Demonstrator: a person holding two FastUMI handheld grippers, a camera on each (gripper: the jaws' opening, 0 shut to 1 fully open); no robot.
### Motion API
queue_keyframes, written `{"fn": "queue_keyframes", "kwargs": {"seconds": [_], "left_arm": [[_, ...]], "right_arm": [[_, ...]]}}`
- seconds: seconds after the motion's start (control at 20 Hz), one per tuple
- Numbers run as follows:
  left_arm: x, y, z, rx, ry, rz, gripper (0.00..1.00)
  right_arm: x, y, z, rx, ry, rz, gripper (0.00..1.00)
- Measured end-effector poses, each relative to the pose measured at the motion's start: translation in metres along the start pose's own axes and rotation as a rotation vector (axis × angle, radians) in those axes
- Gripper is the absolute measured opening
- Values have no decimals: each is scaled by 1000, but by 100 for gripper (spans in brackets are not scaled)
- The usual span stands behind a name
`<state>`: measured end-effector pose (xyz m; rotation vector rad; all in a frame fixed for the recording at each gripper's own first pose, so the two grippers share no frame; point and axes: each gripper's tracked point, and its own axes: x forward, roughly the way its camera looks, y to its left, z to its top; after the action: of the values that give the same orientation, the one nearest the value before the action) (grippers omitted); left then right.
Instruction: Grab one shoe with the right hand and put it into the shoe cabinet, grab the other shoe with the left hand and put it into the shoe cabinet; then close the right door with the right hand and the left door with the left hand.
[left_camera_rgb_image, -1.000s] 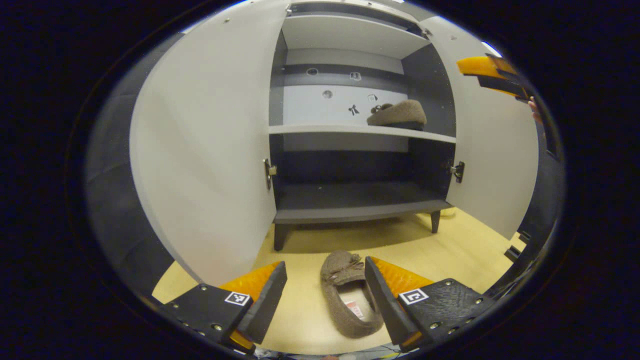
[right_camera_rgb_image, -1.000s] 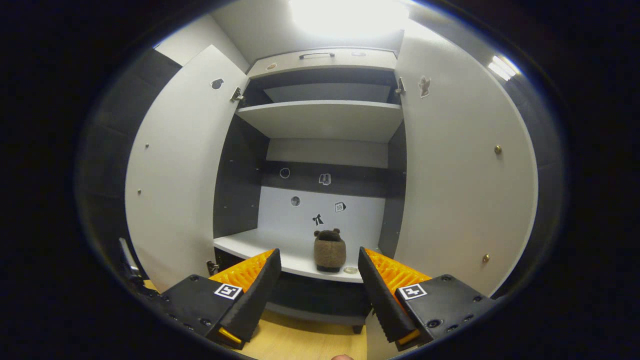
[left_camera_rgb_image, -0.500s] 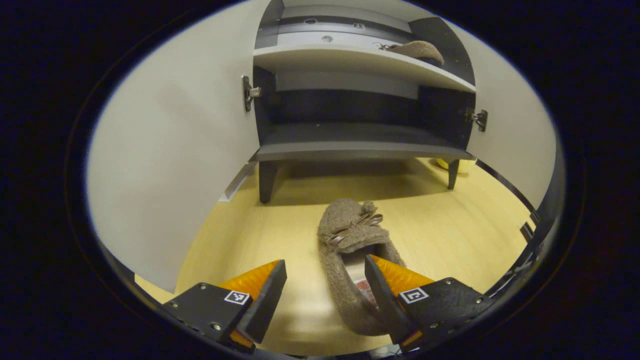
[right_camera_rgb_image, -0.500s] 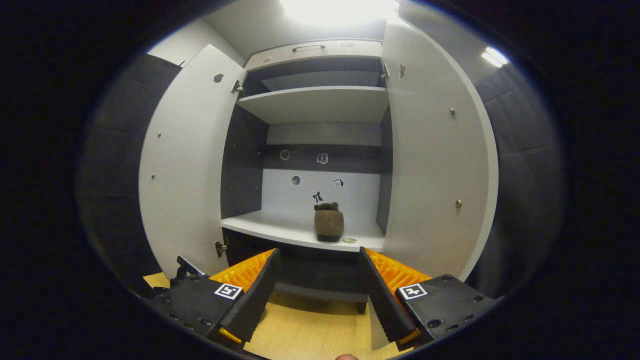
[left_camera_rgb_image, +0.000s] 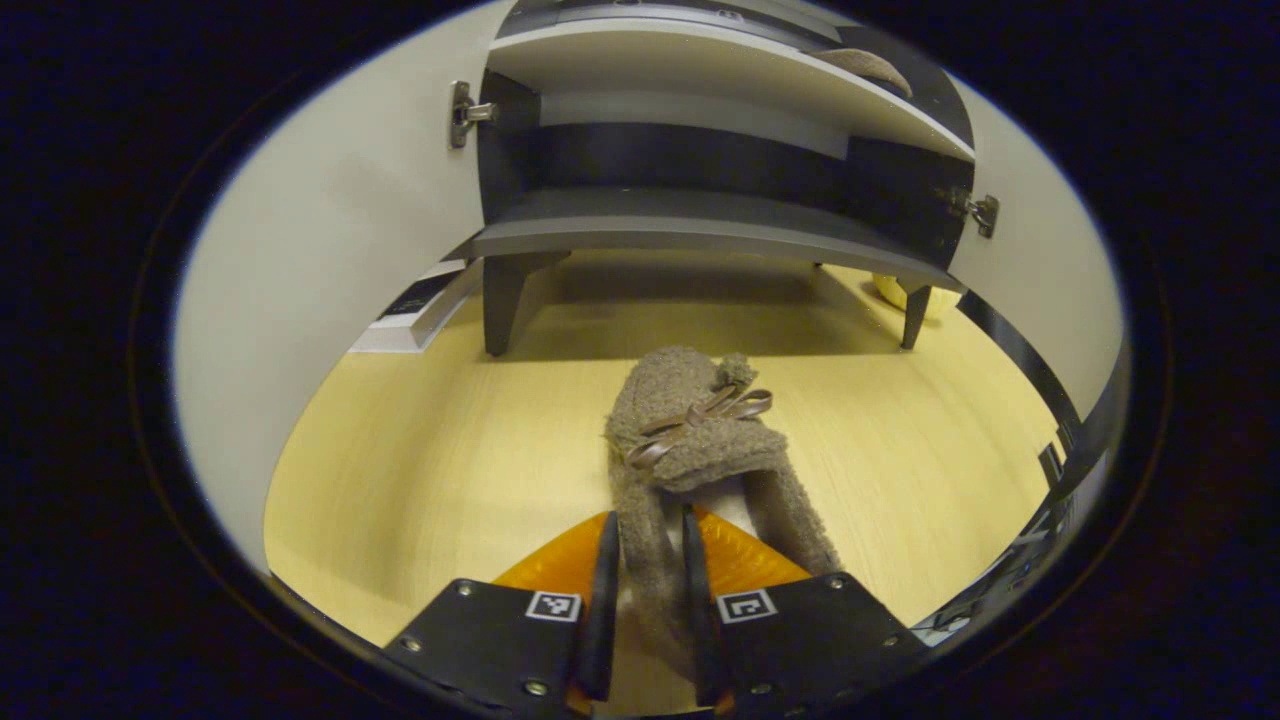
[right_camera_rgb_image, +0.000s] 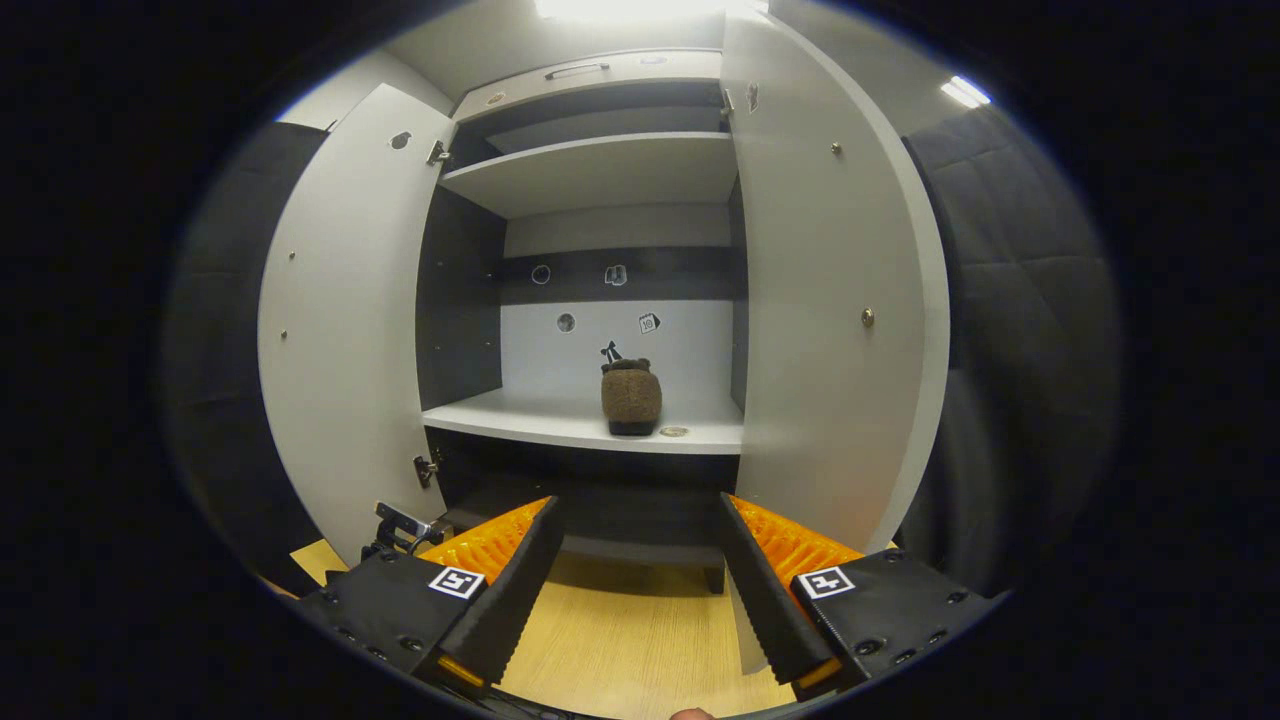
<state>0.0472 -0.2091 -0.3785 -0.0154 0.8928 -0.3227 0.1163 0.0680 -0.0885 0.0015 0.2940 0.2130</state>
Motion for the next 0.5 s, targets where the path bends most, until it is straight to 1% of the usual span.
{"fn": "queue_keyframes", "kwargs": {"seconds": [0.05, 0.1, 0.15, 0.2, 0.3, 0.35, 0.5], "left_arm": [[0, 6, 5, 22, -13, 50, 28], [11, 11, 6, 34, -21, 87, 22], [-3, 13, 10, 30, -36, 100, 15], [-1, 10, 12, 7, -33, 90, 2], [-4, 7, 21, -39, -43, 79, 2], [-7, 8, 30, -46, -53, 84, 2], [-21, 19, 51, -33, -87, 105, 2]], "right_arm": [[0, -1, -1, -3, 7, 0, 98], [0, -3, -2, -7, 12, -1, 98], [-1, -3, -3, -9, 14, 4, 98], [-3, -1, -3, -10, 16, 15, 98], [-3, 3, -3, -16, 17, 39, 98], [-4, 3, -3, -22, 18, 43, 98], [-7, 6, 0, -25, 7, 69, 98]]}}
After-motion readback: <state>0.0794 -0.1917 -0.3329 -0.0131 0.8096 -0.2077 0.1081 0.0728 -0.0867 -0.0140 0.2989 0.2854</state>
